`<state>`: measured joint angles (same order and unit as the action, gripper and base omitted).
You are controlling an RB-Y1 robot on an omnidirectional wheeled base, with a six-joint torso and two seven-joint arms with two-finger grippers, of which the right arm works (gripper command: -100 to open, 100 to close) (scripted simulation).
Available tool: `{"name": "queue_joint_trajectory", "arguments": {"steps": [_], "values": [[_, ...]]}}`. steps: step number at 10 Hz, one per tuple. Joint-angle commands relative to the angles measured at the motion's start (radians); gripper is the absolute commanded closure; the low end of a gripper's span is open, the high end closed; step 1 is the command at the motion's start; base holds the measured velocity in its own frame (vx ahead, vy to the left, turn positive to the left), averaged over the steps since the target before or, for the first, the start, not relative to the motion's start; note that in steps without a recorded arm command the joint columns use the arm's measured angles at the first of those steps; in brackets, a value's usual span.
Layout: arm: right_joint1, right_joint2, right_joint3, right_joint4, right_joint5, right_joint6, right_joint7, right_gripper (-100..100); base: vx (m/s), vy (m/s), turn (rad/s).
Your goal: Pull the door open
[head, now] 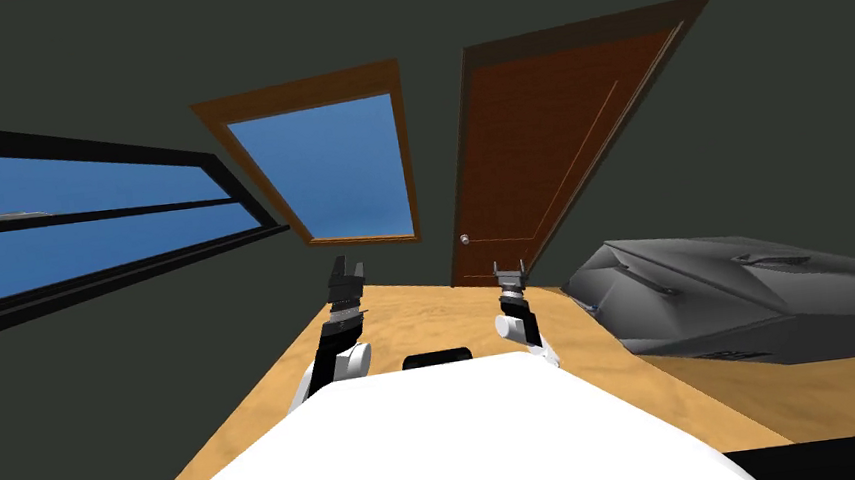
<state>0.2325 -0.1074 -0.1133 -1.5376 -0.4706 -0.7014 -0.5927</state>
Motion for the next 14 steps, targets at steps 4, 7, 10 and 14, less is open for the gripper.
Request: {"name": "queue_joint_trajectory", "arguments": {"steps": [4, 7, 10, 14], "values": [[-0.033, -0.008, -0.014, 0.102, -0.047, -0.024, -0.069, -100, 0.04, -0.057, 0.147], [-0.055, -0.012, -0.024, 0.177, -0.085, -0.042, -0.121, -100, 0.06, -0.081, 0.223], [-0.078, -0.016, -0.034, 0.254, -0.122, -0.06, -0.173, -100, 0.059, -0.094, 0.213], [-0.106, -0.02, -0.047, 0.35, -0.168, -0.082, -0.239, -100, 0.047, -0.084, 0.201]]}}
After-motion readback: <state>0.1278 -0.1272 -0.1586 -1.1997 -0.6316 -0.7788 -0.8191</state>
